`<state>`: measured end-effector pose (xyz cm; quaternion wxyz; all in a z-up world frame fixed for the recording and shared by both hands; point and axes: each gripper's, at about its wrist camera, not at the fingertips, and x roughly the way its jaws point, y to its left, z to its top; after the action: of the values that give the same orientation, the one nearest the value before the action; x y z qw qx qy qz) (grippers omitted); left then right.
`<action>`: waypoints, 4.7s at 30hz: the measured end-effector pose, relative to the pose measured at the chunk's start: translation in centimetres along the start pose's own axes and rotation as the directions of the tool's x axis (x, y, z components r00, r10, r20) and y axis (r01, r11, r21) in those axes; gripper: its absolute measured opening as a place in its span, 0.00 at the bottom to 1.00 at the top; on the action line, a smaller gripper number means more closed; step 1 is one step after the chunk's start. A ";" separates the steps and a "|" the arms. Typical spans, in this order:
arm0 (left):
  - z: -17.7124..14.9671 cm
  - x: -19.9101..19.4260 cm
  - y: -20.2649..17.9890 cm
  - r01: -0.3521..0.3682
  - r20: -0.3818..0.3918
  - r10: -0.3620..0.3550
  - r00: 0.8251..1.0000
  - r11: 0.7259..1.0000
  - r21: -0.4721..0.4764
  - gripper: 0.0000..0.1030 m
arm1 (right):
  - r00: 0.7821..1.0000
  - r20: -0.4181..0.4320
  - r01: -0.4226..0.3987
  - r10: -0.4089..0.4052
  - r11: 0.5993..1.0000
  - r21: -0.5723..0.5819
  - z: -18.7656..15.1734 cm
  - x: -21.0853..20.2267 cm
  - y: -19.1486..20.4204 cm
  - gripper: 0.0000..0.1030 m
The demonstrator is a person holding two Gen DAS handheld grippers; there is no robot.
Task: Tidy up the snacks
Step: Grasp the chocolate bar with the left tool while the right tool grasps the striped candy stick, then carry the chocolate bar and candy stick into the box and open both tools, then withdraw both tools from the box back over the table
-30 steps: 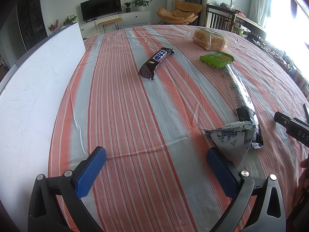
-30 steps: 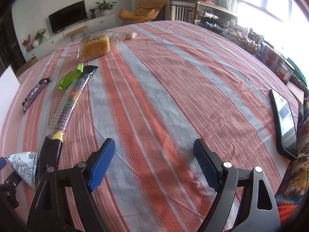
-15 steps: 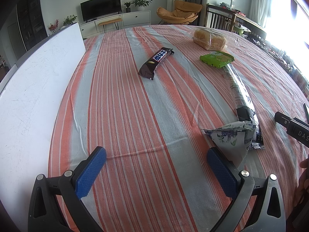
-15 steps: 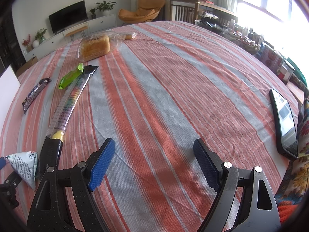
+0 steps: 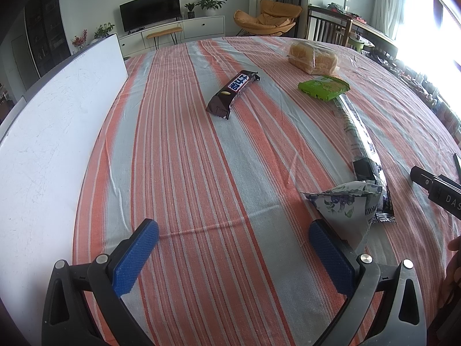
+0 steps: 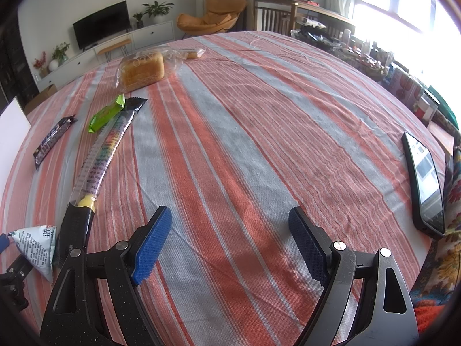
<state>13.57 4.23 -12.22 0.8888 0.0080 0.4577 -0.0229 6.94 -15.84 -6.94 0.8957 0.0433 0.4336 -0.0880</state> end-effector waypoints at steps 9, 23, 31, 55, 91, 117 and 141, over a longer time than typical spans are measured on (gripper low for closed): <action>6.0 -1.8 3.2 0.085 -0.039 -0.091 0.995 0.987 -0.134 0.99 | 1.000 0.000 -0.002 0.002 1.000 -0.001 0.0 0.0 0.0 0.84; 16.4 8.9 1.1 -0.014 -0.159 0.010 0.987 1.000 -0.022 0.89 | 1.000 -0.002 -0.005 0.005 1.000 -0.004 0.0 0.0 0.1 0.86; 15.3 7.8 1.0 0.000 -0.146 -0.001 0.989 1.000 -0.011 0.17 | 1.000 -0.002 -0.007 0.007 1.000 -0.005 0.0 0.0 0.0 0.87; 4.2 -8.7 5.3 0.124 0.039 -0.119 0.992 0.984 -0.127 0.16 | 0.950 -0.291 -0.176 0.115 0.965 -0.192 6.5 3.5 9.0 0.17; 2.1 -22.5 17.6 0.127 0.240 -0.055 0.969 0.946 -0.298 0.16 | 0.532 -0.129 -0.817 0.837 0.548 0.183 5.7 -11.4 9.9 0.17; -2.6 -17.8 24.7 -0.182 0.149 0.279 0.949 0.868 -0.463 0.92 | 0.755 -0.114 -0.654 0.646 0.728 -0.205 2.9 -12.0 21.6 0.66; -0.3 -2.5 -0.6 0.088 0.005 -0.087 0.996 0.995 -0.047 0.94 | 0.999 0.009 -0.038 0.037 0.994 0.099 1.2 -0.3 -2.6 0.68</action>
<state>11.82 3.68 -10.34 0.8875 -0.0329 0.4568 -0.0511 7.18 -18.56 -6.00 0.8956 0.0954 0.4245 -0.0926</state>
